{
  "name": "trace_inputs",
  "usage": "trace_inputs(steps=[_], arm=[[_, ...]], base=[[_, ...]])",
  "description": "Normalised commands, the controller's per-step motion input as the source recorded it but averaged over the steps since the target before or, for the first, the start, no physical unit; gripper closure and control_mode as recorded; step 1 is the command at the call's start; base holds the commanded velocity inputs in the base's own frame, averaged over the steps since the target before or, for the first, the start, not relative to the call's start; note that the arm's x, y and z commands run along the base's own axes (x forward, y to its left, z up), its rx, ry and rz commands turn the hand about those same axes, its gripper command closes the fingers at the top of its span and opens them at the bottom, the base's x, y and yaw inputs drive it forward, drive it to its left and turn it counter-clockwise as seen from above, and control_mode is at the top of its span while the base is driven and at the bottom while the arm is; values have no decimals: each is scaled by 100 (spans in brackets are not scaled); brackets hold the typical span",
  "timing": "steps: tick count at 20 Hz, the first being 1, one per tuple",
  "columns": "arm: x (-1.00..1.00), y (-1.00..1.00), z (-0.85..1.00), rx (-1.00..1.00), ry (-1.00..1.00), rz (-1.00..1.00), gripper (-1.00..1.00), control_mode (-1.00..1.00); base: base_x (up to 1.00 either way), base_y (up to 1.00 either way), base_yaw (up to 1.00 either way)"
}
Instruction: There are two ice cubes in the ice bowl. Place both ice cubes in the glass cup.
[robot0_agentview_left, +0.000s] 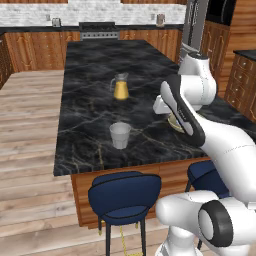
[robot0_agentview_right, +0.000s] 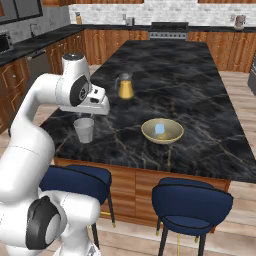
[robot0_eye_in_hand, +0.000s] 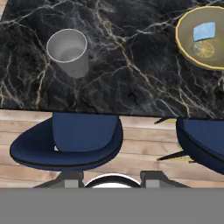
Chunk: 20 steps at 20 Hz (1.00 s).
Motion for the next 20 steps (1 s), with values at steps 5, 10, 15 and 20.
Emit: trace_inputs(steps=[5, 10, 15, 20], arm=[[-6, -37, 0, 0, -9, 0, -100, -100], [0, -77, 0, 0, -3, 0, -100, -100], [13, -43, 0, -1, 0, 3, -100, -100], [44, -50, -9, 0, 0, -1, -100, -100]], base=[[0, 0, 0], [0, 0, 0], [0, 0, 0], [0, 0, 0]])
